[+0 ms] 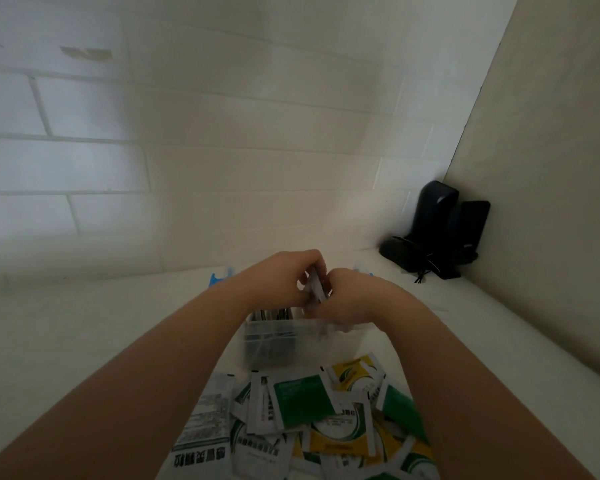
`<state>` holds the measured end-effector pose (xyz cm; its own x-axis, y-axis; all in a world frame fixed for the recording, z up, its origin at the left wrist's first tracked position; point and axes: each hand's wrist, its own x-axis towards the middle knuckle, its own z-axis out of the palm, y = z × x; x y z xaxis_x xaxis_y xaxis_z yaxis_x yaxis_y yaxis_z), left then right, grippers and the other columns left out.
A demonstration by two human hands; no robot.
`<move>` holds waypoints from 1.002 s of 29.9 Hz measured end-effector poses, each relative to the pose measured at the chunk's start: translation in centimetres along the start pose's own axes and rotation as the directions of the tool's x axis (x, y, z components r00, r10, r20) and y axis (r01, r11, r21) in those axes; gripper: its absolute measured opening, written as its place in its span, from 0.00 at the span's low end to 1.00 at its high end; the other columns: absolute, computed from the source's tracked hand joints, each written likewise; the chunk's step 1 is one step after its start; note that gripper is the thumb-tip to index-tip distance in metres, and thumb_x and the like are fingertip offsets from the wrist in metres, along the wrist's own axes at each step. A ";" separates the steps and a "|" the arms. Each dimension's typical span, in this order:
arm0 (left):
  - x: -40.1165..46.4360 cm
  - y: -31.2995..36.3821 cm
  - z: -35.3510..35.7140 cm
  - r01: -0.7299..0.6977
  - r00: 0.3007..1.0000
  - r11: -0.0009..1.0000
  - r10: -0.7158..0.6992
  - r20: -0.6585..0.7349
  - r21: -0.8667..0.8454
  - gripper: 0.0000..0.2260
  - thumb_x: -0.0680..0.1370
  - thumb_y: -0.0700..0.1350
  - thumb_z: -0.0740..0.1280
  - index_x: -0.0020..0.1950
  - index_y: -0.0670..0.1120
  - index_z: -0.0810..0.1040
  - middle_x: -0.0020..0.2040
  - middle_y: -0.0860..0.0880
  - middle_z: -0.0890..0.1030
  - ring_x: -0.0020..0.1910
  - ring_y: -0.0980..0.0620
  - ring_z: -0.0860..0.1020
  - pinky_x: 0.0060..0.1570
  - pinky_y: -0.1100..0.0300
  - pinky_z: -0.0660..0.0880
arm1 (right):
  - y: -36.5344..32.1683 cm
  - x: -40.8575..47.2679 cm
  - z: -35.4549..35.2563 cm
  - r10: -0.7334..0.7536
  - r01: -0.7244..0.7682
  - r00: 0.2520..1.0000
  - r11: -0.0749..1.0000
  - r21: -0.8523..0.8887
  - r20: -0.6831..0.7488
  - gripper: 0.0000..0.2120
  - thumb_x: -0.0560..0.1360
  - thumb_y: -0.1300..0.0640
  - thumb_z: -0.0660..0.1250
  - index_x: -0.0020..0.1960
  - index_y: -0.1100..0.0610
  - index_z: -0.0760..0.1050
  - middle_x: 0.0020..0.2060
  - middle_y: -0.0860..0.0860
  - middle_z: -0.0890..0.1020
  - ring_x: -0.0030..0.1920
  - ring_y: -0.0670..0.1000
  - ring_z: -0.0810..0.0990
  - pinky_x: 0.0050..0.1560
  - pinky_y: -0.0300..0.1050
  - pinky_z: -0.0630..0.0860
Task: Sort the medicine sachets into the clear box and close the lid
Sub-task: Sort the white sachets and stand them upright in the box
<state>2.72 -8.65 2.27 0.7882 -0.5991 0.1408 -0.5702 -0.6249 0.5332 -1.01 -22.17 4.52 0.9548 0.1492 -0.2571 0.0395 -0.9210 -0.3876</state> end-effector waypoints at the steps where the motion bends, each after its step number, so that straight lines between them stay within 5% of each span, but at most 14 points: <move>1: 0.0 0.1 0.0 0.007 1.000 1.000 -0.007 -0.009 -0.001 0.13 0.70 0.35 0.65 0.50 0.50 0.72 0.43 0.60 0.73 0.49 0.55 0.73 0.41 0.68 0.66 | 0.0 0.0 -0.1 -0.002 0.002 1.000 1.000 0.003 0.005 0.17 0.67 0.43 0.69 0.41 0.56 0.71 0.30 0.48 0.75 0.28 0.43 0.74 0.21 0.31 0.70; 5: 0.0 0.4 -0.2 0.060 0.996 0.998 -0.060 -0.073 0.004 0.20 0.68 0.28 0.57 0.50 0.49 0.73 0.48 0.55 0.74 0.51 0.56 0.72 0.48 0.63 0.68 | 0.5 0.3 0.1 0.026 -0.021 0.999 0.975 0.223 -0.022 0.32 0.61 0.37 0.71 0.56 0.57 0.73 0.44 0.52 0.82 0.42 0.49 0.80 0.49 0.47 0.79; 10: -0.6 1.3 -1.2 0.020 0.953 1.000 -0.023 -0.302 -0.013 0.19 0.68 0.27 0.54 0.47 0.46 0.77 0.43 0.52 0.77 0.47 0.54 0.76 0.46 0.64 0.70 | 0.5 0.1 0.6 -0.003 0.106 0.963 0.925 0.366 -0.271 0.17 0.68 0.48 0.70 0.53 0.54 0.75 0.43 0.52 0.82 0.38 0.48 0.79 0.41 0.44 0.77; 15: -3.8 3.7 -2.7 -0.132 0.891 0.988 0.080 -0.448 -0.085 0.13 0.72 0.33 0.58 0.44 0.49 0.77 0.40 0.58 0.78 0.43 0.58 0.77 0.44 0.70 0.73 | 0.7 -4.4 1.0 -0.101 0.390 0.769 0.857 0.338 -0.631 0.04 0.71 0.50 0.65 0.45 0.46 0.77 0.34 0.46 0.80 0.34 0.42 0.77 0.35 0.33 0.72; 18: -8.0 4.8 -1.1 -0.204 0.892 0.972 0.135 -0.431 -0.118 0.13 0.74 0.35 0.60 0.47 0.53 0.74 0.44 0.60 0.79 0.45 0.62 0.77 0.46 0.71 0.74 | 1.4 -8.6 3.6 -0.220 0.385 0.824 0.893 0.231 -0.522 0.06 0.69 0.44 0.62 0.44 0.41 0.74 0.33 0.42 0.78 0.35 0.38 0.76 0.35 0.27 0.73; 22: -12.5 4.7 3.4 -0.109 0.962 0.973 0.052 -0.268 -0.203 0.10 0.74 0.41 0.63 0.47 0.58 0.74 0.44 0.62 0.78 0.46 0.64 0.75 0.45 0.77 0.70 | 3.0 -11.4 8.8 -0.163 0.188 0.905 0.982 0.024 -0.392 0.13 0.71 0.45 0.64 0.55 0.43 0.72 0.45 0.38 0.75 0.43 0.37 0.71 0.41 0.21 0.65; 25: -13.7 3.9 6.8 0.009 0.973 0.989 -0.042 -0.225 -0.145 0.10 0.74 0.45 0.66 0.53 0.57 0.73 0.49 0.62 0.74 0.50 0.64 0.72 0.51 0.74 0.68 | 3.7 -11.9 11.5 -0.125 0.121 0.864 0.992 -0.040 -0.489 0.20 0.71 0.46 0.66 0.62 0.48 0.69 0.58 0.44 0.73 0.57 0.44 0.68 0.53 0.29 0.61; 30: -14.2 2.7 9.4 0.081 0.971 0.996 -0.073 -0.230 0.026 0.20 0.72 0.52 0.68 0.63 0.54 0.70 0.61 0.56 0.74 0.60 0.58 0.69 0.59 0.66 0.64 | 4.7 -12.1 12.9 -0.193 0.177 0.861 0.981 -0.078 -0.470 0.23 0.71 0.44 0.64 0.64 0.49 0.67 0.64 0.46 0.69 0.63 0.46 0.63 0.63 0.36 0.59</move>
<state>-12.18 -6.53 -6.14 0.8596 -0.4212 0.2895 -0.5106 -0.6838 0.5213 -16.22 -23.64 -5.58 0.9532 0.1372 0.2694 0.2311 -0.9052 -0.3566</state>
